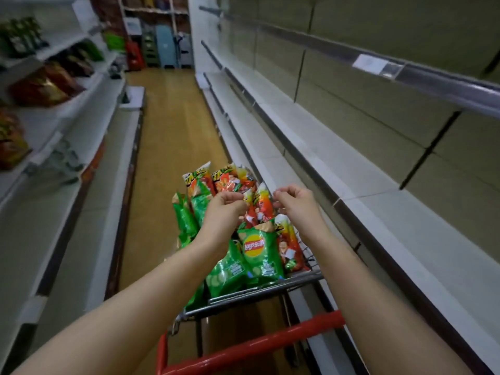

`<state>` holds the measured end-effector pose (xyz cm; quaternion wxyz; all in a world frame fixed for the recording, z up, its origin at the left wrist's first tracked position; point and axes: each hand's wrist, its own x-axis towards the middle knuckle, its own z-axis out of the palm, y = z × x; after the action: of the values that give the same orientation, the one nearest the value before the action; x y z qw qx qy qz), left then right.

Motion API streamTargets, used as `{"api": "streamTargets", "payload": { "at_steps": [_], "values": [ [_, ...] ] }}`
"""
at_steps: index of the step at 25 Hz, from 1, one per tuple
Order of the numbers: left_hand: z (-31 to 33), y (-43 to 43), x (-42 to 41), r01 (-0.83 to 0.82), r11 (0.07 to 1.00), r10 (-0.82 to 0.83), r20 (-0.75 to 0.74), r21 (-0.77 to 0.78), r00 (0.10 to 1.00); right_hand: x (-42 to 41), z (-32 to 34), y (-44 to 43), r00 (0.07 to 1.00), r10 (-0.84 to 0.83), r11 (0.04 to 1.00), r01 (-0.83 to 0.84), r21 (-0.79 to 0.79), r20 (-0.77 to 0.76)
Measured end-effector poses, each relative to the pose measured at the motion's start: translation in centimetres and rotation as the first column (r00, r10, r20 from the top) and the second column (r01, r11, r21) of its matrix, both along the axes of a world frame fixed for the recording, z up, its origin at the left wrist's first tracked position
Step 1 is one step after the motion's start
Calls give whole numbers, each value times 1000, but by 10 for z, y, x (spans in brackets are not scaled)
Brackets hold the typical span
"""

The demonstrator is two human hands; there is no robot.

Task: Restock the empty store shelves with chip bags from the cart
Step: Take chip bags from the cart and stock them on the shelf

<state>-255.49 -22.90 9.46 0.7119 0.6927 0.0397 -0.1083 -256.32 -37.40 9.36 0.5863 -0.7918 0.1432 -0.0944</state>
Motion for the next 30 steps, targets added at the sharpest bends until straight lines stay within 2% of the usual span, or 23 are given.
{"api": "streamTargets", "payload": {
  "at_steps": [4, 7, 12, 14, 16, 18, 21, 25, 30],
  "values": [
    [-48, 1, 13, -53, 999, 54, -169, 10, 984, 33, -64, 1, 976, 45, 980, -85, -182, -213],
    [-78, -12, 17, -76, 996, 86, -281, 47, 956, 47, -100, 0, 935, 63, 973, -134, -186, -348],
    [-120, -31, 31, -136, 982, 177, -392, 129, 903, 68, -139, -17, 893, 31, 954, -161, -252, -450],
    [-133, -38, 34, -132, 981, 182, -419, 146, 890, 77, -159, -27, 830, -10, 944, -176, -279, -557],
    [-142, -44, 35, -127, 979, 185, -444, 158, 877, 77, -177, -33, 729, -24, 940, -216, -263, -684],
    [-147, -47, 35, -128, 979, 189, -457, 161, 869, 73, -194, -33, 670, -12, 935, -255, -245, -743],
    [-151, -49, 37, -114, 976, 187, -448, 185, 874, 71, -205, -31, 684, -10, 935, -253, -249, -730],
    [-146, -50, 42, -88, 974, 170, -412, 210, 895, 71, -187, -35, 757, -9, 938, -219, -267, -654],
    [-126, -53, 44, 3, 987, 45, -296, 161, 954, 56, -124, -52, 897, -34, 984, -46, -170, -440]
  ]
}}
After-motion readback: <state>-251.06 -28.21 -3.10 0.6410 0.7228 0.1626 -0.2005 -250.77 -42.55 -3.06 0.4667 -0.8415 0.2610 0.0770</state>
